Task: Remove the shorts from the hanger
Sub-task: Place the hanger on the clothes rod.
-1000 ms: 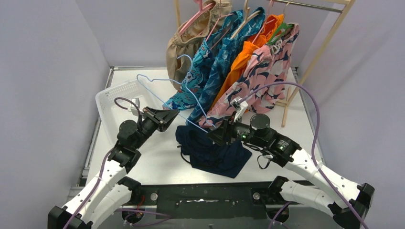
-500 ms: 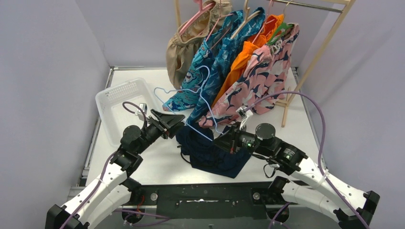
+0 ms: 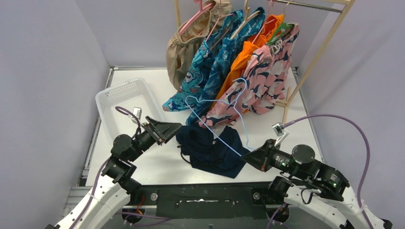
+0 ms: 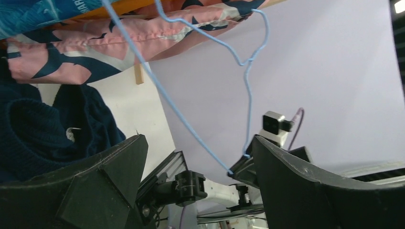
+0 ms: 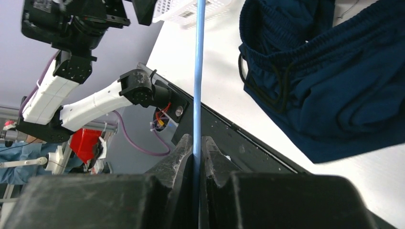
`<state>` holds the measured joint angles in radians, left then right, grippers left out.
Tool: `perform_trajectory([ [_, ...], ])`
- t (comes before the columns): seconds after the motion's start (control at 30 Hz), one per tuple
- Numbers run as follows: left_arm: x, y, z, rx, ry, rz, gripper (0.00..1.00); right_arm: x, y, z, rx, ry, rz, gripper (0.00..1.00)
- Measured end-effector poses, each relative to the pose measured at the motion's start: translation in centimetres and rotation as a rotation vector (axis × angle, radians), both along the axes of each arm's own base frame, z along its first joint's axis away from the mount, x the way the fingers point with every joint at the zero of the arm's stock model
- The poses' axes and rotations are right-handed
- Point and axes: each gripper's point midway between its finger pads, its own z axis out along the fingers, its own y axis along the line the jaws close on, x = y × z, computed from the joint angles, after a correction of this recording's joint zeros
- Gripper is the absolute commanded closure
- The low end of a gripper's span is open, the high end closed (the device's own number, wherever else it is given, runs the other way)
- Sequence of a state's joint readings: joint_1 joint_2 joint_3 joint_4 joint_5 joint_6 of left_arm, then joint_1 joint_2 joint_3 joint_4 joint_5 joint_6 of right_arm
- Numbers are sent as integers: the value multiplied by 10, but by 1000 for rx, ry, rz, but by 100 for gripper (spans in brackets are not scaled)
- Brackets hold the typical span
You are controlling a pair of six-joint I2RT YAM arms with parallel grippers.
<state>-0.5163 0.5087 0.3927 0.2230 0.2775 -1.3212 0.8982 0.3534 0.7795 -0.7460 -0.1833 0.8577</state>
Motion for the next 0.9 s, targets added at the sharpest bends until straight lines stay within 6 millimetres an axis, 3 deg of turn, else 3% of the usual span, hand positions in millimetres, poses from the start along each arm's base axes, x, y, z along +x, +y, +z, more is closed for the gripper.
perform_trajectory([
  [0.27, 12, -10, -27, 125, 35, -19, 19, -17, -41, 54, 19, -83, -55, 100],
  [0.5, 16, -13, -24, 159, 11, -29, 19, -20, -94, 108, 111, -269, -251, 100],
  [0.9, 20, -16, -34, 184, 31, -34, 19, 25, -153, 130, 17, -449, -721, 100],
])
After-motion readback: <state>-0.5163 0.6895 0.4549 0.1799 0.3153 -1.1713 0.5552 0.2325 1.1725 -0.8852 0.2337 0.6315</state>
